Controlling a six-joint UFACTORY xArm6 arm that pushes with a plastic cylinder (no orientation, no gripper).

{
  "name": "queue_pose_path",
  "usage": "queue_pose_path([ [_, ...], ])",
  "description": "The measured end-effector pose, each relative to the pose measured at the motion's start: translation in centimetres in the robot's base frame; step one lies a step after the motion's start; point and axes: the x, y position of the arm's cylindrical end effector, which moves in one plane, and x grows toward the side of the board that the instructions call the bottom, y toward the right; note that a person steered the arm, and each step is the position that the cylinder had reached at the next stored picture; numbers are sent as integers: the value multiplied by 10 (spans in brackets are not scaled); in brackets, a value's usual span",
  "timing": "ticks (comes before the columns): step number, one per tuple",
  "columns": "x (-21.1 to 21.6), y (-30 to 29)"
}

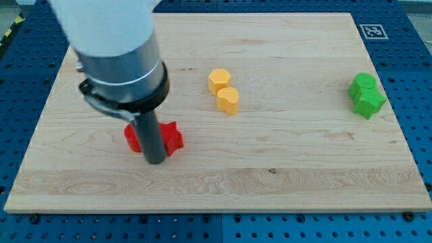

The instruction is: Put the red star towards the blue blocks

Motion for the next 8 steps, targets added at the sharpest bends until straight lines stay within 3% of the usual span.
queue_pose_path([
  [2, 25, 17],
  [5, 19, 31],
  [7, -12, 32],
  [8, -27, -1],
])
